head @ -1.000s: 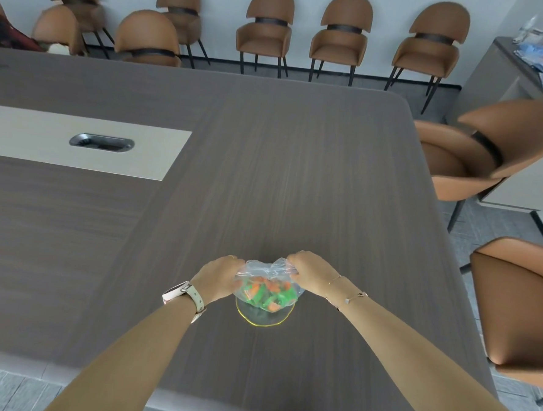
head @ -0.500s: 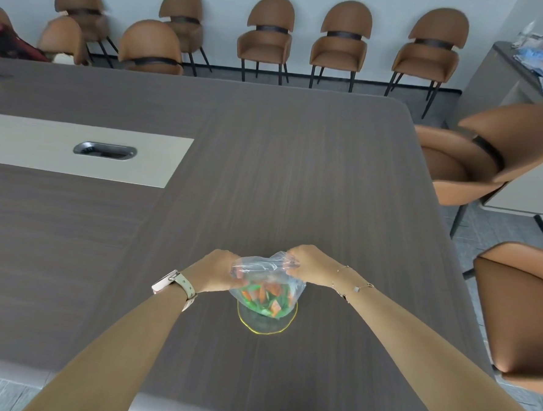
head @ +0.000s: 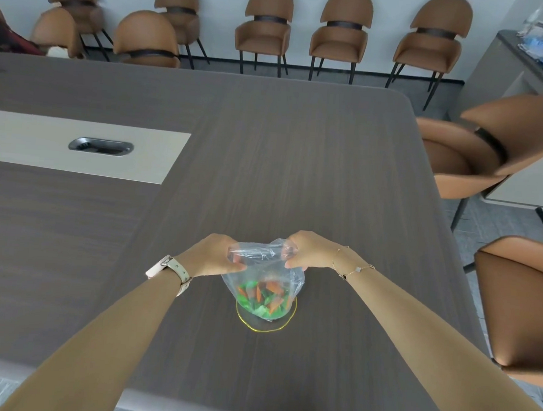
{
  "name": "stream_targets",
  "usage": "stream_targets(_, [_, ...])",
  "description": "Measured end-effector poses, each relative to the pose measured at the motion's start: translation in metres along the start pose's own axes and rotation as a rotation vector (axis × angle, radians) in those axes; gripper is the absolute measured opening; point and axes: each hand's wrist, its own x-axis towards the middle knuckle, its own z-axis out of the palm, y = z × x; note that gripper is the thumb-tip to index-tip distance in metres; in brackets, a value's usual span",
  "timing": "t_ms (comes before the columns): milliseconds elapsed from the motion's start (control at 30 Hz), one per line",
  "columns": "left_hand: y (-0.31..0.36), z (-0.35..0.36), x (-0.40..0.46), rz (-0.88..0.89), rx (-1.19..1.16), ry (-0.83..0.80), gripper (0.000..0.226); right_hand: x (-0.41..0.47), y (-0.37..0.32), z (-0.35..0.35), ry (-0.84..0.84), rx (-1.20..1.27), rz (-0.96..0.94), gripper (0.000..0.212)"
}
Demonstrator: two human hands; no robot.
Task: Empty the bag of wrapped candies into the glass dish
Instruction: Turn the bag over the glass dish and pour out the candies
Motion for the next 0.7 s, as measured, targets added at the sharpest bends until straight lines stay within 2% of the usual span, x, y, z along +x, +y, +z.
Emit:
stream_targets(200, [-0.001, -0.019, 0.01, 0.031, 0.021, 0.067, 0.036, 0.001, -0.007, -0.014, 0.102, -0.023, -0.031, 0.018])
stream_targets(400, [0.003, -0.022, 0.015, 0.058, 0.006, 0.073, 0.034, 0.0, -0.004, -0.021, 0.121, -0.018, -0.015, 0.012])
stream_targets(500, [0.006, -0.022, 0.015, 0.055, -0.004, 0.062, 0.031, -0.002, -0.004, -0.025, 0.093, -0.013, -0.017, 0.012])
stream_targets(600, [0.009, -0.025, 0.016, 0.03, -0.047, 0.058, 0.041, -0.003, -0.005, -0.031, 0.048, -0.011, -0.013, 0.009])
stream_targets(700, [0.016, -0.033, 0.015, 0.029, -0.074, -0.003, 0.039, -0.007, -0.006, -0.042, -0.017, 0.016, -0.019, 0.016])
